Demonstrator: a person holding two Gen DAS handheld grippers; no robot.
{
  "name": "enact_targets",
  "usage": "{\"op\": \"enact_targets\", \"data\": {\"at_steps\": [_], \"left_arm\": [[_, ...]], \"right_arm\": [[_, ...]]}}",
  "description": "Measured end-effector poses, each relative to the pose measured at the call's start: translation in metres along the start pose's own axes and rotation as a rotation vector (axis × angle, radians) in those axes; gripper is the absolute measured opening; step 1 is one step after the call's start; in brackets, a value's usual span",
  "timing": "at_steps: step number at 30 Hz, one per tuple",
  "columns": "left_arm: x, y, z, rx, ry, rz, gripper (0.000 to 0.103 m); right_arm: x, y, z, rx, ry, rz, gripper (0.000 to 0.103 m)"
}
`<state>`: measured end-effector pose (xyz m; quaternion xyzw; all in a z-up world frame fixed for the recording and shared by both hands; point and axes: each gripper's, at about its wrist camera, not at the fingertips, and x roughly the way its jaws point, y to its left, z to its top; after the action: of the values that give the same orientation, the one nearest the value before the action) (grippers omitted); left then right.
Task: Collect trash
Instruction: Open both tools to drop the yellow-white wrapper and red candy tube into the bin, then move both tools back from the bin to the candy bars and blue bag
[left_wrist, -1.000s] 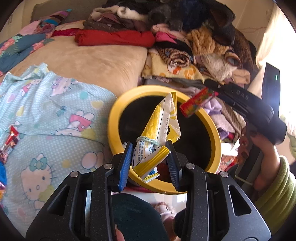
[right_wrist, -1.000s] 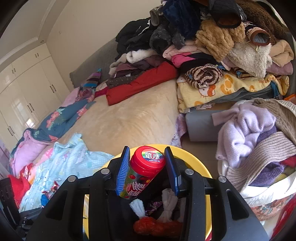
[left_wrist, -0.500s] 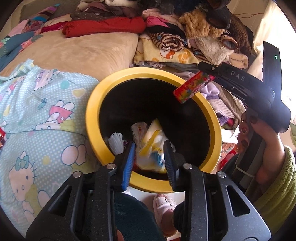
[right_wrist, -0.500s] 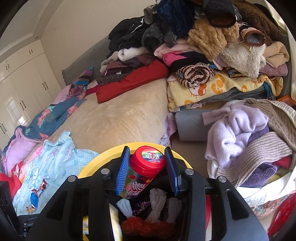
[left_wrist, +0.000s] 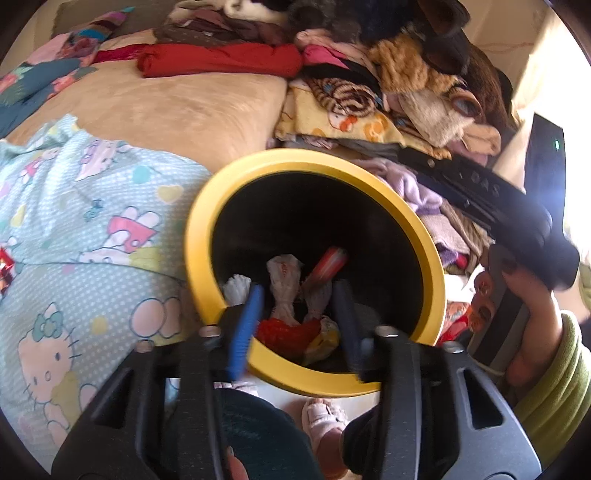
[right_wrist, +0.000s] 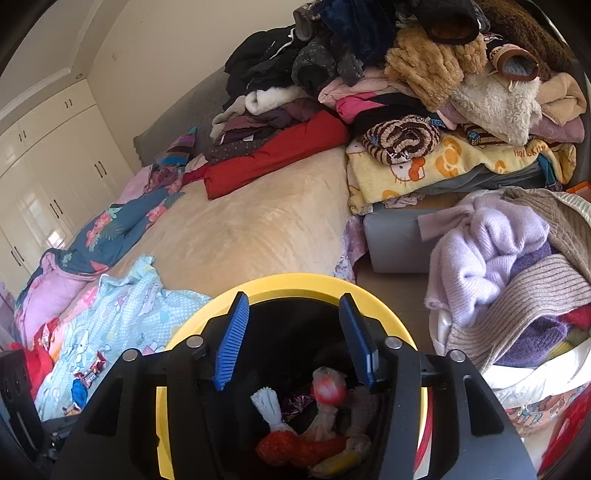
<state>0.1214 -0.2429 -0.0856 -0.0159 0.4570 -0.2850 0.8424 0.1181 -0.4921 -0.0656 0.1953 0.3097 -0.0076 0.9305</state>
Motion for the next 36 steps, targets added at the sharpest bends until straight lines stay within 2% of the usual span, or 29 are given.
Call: {"op": "enact_targets", "data": {"at_steps": [2,5,7,10,15,19,36], "left_arm": [[-0.005,0.005,0.001,-0.014,-0.018,0.012,0.046],[-0.017,0.014,0.002,-0.038,-0.056,0.022,0.063],[-0.024,0.017,0.004,-0.05,-0.084,0.028,0.079],[-0.036,0.021,0.007,-0.051,-0.129,0.052,0.092],[-0.058,0.027,0.01,-0.031,-0.203,0.125,0.092],[-0.072,0.035,0.012,-0.033,-0.246,0.151,0.092],[-0.125,0.1,0.001,-0.152,-0.367,0.257,0.092]], "right_arm": [[-0.001,0.005,0.0,-0.012,0.002,0.004,0.05],[-0.003,0.011,0.0,-0.021,0.0,0.017,0.052],[-0.005,0.019,0.0,-0.035,-0.003,0.033,0.055],[-0.009,0.032,0.0,-0.061,-0.008,0.057,0.061],[-0.014,0.053,0.002,-0.084,-0.009,0.097,0.066],[-0.018,0.073,0.003,-0.116,-0.008,0.125,0.069],[-0.008,0.164,-0.016,-0.273,0.052,0.224,0.075]]}}
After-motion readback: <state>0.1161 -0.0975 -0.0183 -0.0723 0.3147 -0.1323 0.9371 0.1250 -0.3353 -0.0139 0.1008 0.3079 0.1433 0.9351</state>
